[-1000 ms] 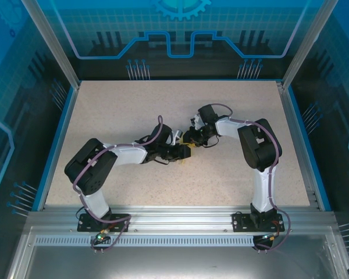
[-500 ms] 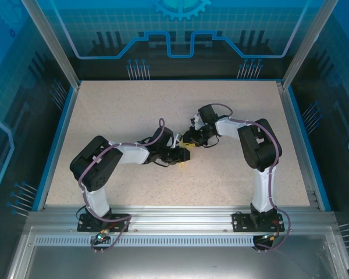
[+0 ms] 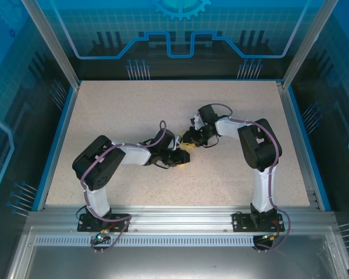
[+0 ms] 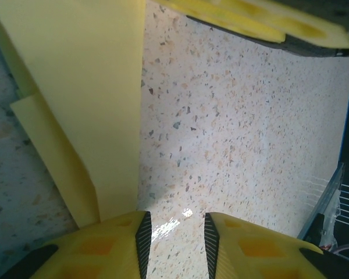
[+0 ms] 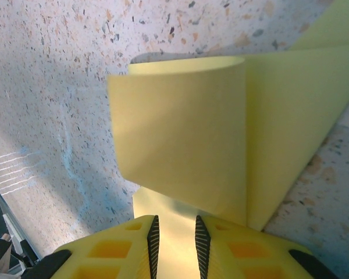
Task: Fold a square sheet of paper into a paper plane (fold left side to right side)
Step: Fold the wing for the fifth time at the center of the table.
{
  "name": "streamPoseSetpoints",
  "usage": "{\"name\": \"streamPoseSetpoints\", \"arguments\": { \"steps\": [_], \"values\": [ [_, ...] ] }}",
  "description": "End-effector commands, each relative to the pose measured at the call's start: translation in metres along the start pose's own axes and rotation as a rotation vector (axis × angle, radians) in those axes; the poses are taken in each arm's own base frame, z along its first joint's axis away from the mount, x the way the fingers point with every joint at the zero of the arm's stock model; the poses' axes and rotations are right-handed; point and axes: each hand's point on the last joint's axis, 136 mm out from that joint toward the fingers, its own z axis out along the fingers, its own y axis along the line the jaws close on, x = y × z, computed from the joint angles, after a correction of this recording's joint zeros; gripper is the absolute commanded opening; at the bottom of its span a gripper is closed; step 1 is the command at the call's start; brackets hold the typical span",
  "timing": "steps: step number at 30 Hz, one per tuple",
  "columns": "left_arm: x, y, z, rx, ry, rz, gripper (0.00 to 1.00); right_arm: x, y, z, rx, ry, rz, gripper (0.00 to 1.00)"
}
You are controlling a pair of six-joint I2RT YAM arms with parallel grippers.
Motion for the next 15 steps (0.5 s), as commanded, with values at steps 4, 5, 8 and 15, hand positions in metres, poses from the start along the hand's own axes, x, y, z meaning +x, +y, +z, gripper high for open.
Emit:
{"name": "streamPoseSetpoints", "arguments": {
  "steps": [4, 5, 8, 15],
  "values": [
    [0.047, 0.027, 0.002, -0.157, 0.138, -0.024, 0.31, 0.021, -0.036, 0.012, 0.113, 0.074, 0.072, 0.27],
    [0.05, 0.027, 0.002, -0.163, 0.145, -0.019, 0.31, 0.021, -0.036, 0.012, 0.116, 0.074, 0.073, 0.27],
    [0.06, 0.027, -0.001, -0.175, 0.167, -0.014, 0.29, 0.021, -0.037, 0.012, 0.117, 0.074, 0.072, 0.28],
    [0.084, 0.033, -0.009, -0.198, 0.189, -0.027, 0.27, 0.021, -0.037, 0.012, 0.117, 0.071, 0.073, 0.28]
  ]
}}
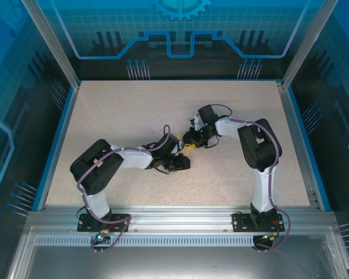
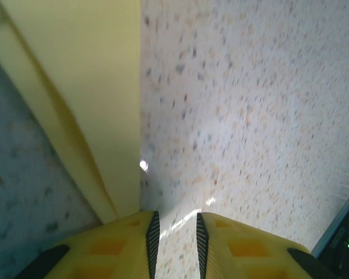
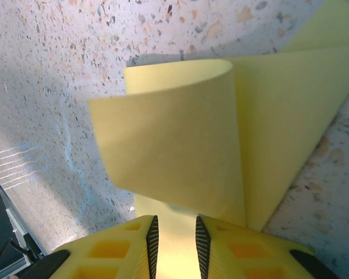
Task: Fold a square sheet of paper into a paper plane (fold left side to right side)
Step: Fold the wing for the fifth time at the center of the table.
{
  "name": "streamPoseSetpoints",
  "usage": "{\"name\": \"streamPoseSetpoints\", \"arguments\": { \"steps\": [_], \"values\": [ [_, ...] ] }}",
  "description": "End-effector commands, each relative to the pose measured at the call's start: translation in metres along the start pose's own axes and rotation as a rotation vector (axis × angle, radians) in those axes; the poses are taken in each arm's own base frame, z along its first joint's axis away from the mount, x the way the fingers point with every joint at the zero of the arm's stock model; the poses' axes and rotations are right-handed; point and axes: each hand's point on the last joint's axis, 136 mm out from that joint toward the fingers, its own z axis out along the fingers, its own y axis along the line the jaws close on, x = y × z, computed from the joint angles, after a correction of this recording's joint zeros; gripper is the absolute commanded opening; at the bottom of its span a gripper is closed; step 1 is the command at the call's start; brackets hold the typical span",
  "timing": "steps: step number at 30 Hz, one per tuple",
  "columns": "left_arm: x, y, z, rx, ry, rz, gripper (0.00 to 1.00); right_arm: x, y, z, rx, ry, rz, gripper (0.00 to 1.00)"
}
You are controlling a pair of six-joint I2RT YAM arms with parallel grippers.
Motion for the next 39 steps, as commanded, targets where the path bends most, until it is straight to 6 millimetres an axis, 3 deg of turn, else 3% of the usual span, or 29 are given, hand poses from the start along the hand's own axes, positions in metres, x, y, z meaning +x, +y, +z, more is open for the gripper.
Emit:
{"name": "streamPoseSetpoints", "arguments": {
  "steps": [1, 4, 7, 14, 19, 24, 29, 34, 39],
  "values": [
    [0.057, 0.03, -0.004, -0.093, 0.156, -0.071, 0.28, 0.016, -0.037, 0.013, 0.118, 0.05, 0.065, 0.28],
    [0.063, 0.028, -0.007, -0.066, 0.154, -0.086, 0.27, 0.016, -0.037, 0.013, 0.117, 0.05, 0.065, 0.28],
    [0.059, 0.012, -0.018, -0.004, 0.121, -0.067, 0.27, 0.016, -0.036, 0.013, 0.111, 0.05, 0.06, 0.28],
    [0.005, -0.034, -0.058, 0.082, -0.01, 0.015, 0.33, 0.016, -0.035, 0.011, 0.111, 0.044, 0.06, 0.28],
    [-0.018, -0.043, -0.048, 0.085, -0.01, 0.056, 0.34, 0.016, -0.034, 0.011, 0.107, 0.044, 0.062, 0.28],
    [-0.036, -0.033, -0.025, 0.056, -0.008, 0.042, 0.34, 0.016, -0.034, 0.011, 0.105, 0.047, 0.062, 0.28],
    [-0.041, -0.017, -0.008, 0.014, 0.008, 0.023, 0.34, 0.016, -0.032, 0.011, 0.099, 0.049, 0.057, 0.28],
    [-0.026, 0.009, 0.005, -0.045, 0.053, -0.048, 0.34, 0.009, -0.017, 0.002, 0.046, 0.026, 0.038, 0.28],
    [-0.007, 0.03, 0.011, -0.061, 0.071, -0.136, 0.27, -0.004, 0.01, -0.023, -0.052, -0.031, -0.012, 0.27]
  ]
}}
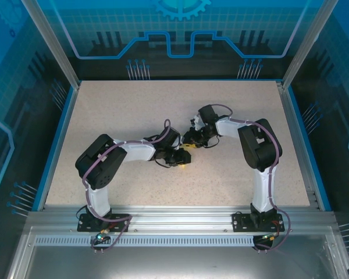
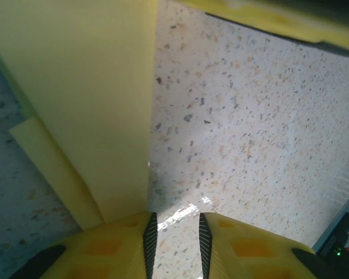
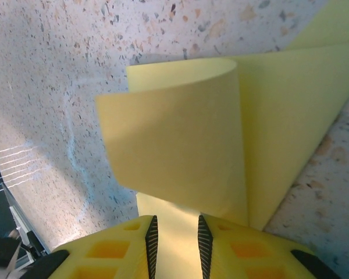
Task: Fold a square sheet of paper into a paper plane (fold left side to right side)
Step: Fold the wing for the fifth time at the center of the table.
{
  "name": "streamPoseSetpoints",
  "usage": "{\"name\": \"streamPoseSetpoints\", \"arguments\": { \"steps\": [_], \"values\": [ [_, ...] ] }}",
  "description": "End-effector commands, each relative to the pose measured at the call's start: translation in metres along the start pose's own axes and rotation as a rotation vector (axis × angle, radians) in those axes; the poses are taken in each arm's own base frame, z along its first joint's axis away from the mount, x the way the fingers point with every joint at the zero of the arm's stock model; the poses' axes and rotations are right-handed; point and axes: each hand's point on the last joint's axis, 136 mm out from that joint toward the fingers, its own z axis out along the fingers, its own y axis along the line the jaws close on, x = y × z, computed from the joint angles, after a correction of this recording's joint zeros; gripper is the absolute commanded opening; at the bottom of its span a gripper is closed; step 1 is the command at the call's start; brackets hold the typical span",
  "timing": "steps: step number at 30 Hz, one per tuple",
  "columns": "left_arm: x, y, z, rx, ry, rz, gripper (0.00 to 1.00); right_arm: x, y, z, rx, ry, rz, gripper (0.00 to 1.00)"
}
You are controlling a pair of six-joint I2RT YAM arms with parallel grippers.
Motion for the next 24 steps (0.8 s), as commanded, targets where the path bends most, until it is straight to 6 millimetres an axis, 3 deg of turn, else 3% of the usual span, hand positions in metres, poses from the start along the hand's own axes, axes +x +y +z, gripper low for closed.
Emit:
{"name": "streamPoseSetpoints", "arguments": {
  "steps": [1, 5, 9, 16, 24],
  "values": [
    [0.023, 0.032, 0.008, -0.06, 0.049, -0.104, 0.25, -0.004, 0.011, -0.025, -0.045, -0.038, -0.02, 0.24],
    [0.03, 0.037, 0.01, -0.047, 0.054, -0.136, 0.18, 0.001, 0.017, -0.044, -0.067, -0.05, -0.045, 0.17],
    [0.032, 0.041, 0.01, -0.059, 0.055, -0.147, 0.13, 0.018, 0.014, -0.05, -0.077, -0.04, -0.05, 0.1],
    [0.035, 0.047, 0.01, -0.081, 0.061, -0.159, 0.1, 0.042, 0.017, -0.034, -0.12, 0.007, -0.053, 0.06],
    [0.035, 0.049, 0.009, -0.096, 0.06, -0.163, 0.08, 0.051, 0.022, -0.014, -0.123, 0.049, -0.061, 0.07]
  ]
}}
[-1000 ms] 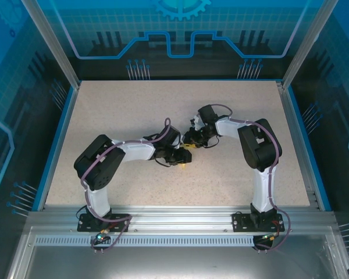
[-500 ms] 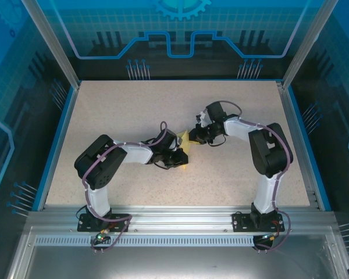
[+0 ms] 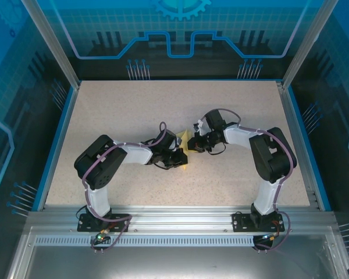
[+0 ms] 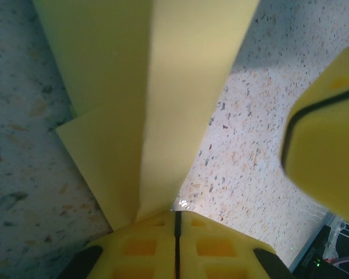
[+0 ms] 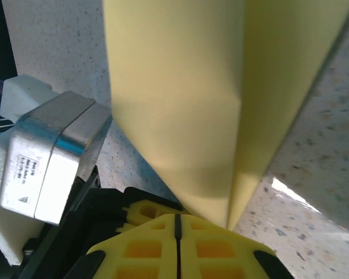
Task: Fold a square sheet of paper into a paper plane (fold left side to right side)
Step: Fold the wing for the fifth time at the center of the table.
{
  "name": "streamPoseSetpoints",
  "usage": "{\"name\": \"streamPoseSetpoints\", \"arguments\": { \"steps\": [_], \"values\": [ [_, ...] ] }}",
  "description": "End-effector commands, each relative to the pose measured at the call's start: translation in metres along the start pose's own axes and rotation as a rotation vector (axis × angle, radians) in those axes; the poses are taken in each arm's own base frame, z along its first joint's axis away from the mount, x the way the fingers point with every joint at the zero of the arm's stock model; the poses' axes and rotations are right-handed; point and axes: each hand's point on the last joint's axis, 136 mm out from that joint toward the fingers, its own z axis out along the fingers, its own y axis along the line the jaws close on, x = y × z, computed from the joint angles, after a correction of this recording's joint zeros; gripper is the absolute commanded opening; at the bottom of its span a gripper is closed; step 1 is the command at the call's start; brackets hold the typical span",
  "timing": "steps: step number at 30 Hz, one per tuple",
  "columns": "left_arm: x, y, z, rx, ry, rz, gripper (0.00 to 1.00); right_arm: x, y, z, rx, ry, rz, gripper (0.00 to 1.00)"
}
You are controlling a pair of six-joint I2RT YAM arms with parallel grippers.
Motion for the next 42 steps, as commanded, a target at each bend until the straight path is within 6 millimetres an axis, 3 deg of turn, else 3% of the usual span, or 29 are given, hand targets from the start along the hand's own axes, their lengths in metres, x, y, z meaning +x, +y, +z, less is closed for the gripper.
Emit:
{"name": "streamPoseSetpoints", "arguments": {
  "steps": [1, 7, 12, 20, 42],
  "values": [
    [0.032, 0.046, 0.004, -0.149, 0.088, -0.082, 0.08, 0.006, 0.001, 0.015, -0.014, 0.039, 0.009, 0.07],
    [0.032, 0.049, 0.004, -0.162, 0.089, -0.088, 0.07, 0.009, -0.01, 0.032, 0.027, 0.067, 0.024, 0.07],
    [0.035, 0.053, 0.004, -0.175, 0.094, -0.104, 0.06, -0.001, -0.021, 0.037, 0.088, 0.064, -0.005, 0.08],
    [0.038, 0.058, 0.007, -0.187, 0.107, -0.123, 0.05, -0.025, -0.038, 0.034, 0.134, 0.026, -0.015, 0.09],
    [0.039, 0.062, 0.01, -0.197, 0.12, -0.136, 0.03, -0.081, -0.049, 0.021, 0.118, -0.044, -0.009, 0.09]
  ]
}}
